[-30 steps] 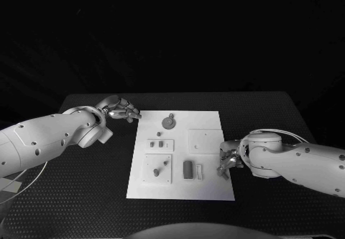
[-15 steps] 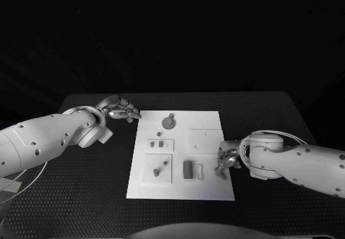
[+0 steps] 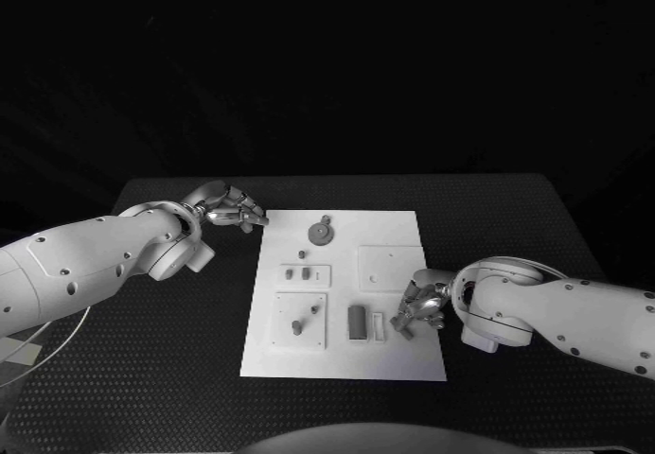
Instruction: Assemble the parts on the task board
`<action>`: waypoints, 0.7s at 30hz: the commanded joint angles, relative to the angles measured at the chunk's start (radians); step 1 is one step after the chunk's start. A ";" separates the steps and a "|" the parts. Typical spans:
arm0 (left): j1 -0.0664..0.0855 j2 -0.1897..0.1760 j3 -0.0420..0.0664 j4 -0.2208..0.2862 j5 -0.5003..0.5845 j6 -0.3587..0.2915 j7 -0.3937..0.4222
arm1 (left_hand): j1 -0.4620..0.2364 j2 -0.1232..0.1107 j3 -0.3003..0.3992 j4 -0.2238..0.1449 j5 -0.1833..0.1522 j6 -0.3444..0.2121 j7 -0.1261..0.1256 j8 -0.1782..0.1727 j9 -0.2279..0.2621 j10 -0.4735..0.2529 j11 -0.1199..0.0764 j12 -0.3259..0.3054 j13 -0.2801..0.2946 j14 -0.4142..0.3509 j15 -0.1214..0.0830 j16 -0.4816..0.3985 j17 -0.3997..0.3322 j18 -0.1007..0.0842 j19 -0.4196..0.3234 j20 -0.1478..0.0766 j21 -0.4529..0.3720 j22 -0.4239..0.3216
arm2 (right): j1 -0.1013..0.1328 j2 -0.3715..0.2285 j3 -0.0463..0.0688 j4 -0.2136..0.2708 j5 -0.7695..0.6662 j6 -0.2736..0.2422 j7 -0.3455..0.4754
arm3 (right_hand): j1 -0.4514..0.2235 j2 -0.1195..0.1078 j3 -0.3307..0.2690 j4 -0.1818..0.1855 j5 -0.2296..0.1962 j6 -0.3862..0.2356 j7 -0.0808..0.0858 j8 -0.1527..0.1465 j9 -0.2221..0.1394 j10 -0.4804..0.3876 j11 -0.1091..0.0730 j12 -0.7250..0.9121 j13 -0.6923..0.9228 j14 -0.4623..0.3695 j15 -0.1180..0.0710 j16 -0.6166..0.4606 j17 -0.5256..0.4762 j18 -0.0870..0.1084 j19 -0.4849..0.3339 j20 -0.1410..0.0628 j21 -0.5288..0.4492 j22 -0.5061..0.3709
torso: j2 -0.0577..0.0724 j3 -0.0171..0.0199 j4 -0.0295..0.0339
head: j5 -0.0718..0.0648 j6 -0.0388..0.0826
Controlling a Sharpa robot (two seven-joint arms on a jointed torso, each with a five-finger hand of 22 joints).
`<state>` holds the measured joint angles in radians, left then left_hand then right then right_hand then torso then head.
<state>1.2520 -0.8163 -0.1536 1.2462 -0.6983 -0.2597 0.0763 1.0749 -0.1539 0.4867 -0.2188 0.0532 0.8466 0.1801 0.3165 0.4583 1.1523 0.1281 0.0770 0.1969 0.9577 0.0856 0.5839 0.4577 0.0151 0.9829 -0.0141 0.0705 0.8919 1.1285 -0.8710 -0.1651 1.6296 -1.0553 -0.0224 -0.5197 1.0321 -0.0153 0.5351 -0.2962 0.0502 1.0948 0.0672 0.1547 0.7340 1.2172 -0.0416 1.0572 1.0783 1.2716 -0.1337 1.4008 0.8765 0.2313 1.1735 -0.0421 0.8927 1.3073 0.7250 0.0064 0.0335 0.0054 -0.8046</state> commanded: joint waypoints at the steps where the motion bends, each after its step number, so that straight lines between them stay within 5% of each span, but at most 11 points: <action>1: 0.001 0.001 0.000 0.003 -0.001 0.012 0.003 | -0.005 0.003 -0.001 0.008 -0.003 0.007 -0.001 0.007 -0.002 0.007 0.003 -0.004 0.001 0.010 -0.001 -0.004 0.001 0.015 -0.001 0.001 0.002 -0.001 | -0.001 0.005 -0.001 -0.002 0.214 -0.066 0.010 | -0.001 0.006 -0.005 0.001 0.003 0.009 0.002 0.009 0.007 0.006 0.000 0.005 -0.001 0.008 -0.007 0.002 0.002 0.030 0.008 -0.001 0.005 0.017 | 0.000 -0.0002 -0.0002 | 0.000 0.001; 21: 0.001 0.000 0.000 0.005 -0.002 0.011 0.002 | -0.004 0.001 -0.001 0.008 -0.003 0.007 -0.001 0.007 -0.002 0.007 0.003 -0.005 0.001 0.010 -0.001 -0.006 0.003 0.015 -0.001 0.000 0.001 -0.002 | -0.001 0.015 -0.002 0.004 0.230 -0.148 -0.011 | 0.006 0.007 -0.001 0.001 0.003 0.015 -0.001 0.010 0.003 0.008 -0.003 0.007 0.000 0.008 -0.010 0.004 0.003 0.030 0.008 -0.002 0.006 0.017 | 0.000 0.0008 -0.0003 | -0.002 0.004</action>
<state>1.2522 -0.8170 -0.1536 1.2484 -0.6989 -0.2588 0.0742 1.0749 -0.1539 0.4867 -0.2188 0.0532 0.8466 0.1801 0.3165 0.4575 1.1523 0.1281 0.0770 0.1967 0.9612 0.0822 0.5839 0.4595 0.0151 0.9830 -0.0141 0.0705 0.8919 1.1283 -0.8584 -0.1664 1.6324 -0.8439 -0.1495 -0.5248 1.0362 -0.0117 0.5349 -0.2963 0.0493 1.1015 0.0677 0.1611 0.7358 1.2206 -0.0449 1.0611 1.0785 1.2774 -0.1352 1.4008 0.8785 0.2319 1.1753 -0.0403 0.8928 1.3080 0.7250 0.0070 0.0329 0.0036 -0.8006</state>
